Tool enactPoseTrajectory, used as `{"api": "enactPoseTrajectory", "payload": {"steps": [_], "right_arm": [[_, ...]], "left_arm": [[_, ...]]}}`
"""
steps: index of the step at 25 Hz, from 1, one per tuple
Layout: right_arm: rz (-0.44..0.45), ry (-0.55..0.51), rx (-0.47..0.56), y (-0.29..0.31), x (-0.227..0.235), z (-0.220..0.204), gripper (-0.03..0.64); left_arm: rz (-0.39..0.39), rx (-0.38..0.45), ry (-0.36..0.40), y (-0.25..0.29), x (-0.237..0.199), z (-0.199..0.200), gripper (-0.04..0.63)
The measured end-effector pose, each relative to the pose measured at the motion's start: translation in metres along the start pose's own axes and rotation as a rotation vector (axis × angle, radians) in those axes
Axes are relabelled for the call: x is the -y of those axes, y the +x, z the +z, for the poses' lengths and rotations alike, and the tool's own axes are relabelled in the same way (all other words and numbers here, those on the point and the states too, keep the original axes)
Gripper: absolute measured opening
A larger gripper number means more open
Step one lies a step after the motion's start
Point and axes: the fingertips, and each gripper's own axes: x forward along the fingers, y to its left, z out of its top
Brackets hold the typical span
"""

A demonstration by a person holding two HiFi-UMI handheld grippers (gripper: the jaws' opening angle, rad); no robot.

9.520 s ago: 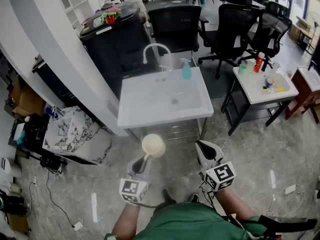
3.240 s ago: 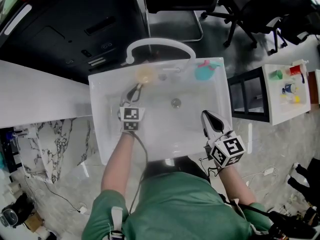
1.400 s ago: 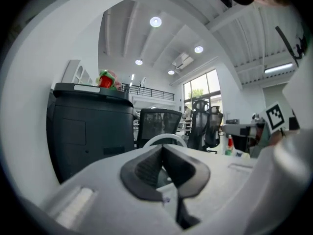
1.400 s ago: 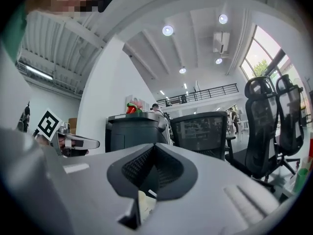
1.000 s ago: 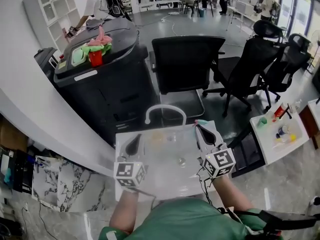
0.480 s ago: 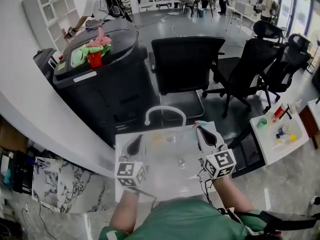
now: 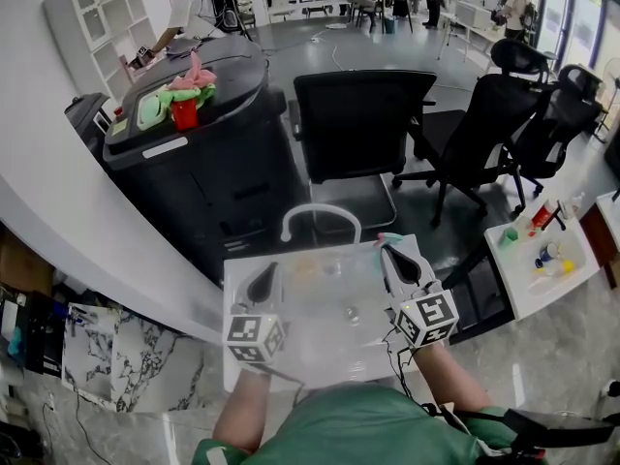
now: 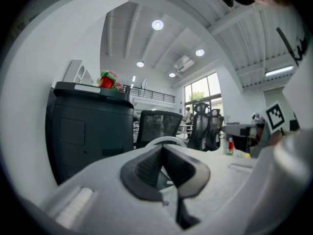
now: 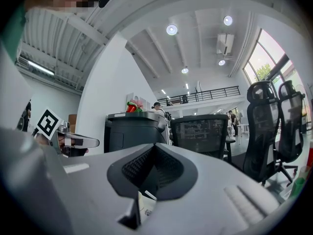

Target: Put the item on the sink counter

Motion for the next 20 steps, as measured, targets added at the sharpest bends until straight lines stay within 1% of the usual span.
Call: {"api": "enactPoseTrajectory", "payload": {"steps": [9, 15, 20], "right_arm": [[0.006, -0.008, 0.005, 0.0024, -0.0031, -0.0001, 0.002], [0.005, -0.003, -0.002, 0.0027, -0.0036, -0.0007, 0.002], [0.003, 0.000, -0.008, 0.0031, -0.0037, -0.0017, 0.002]], "left_arm": [[0.000, -0.013, 0.005, 0.0000, -0.0013, -0.0044, -0.002], [0.003, -0.029, -0.015, -0.0008, -0.0055, -0.0085, -0.002], [-0.003, -0.028, -0.015, 0.0014, -0.0051, -0.0086, -0.002]]}}
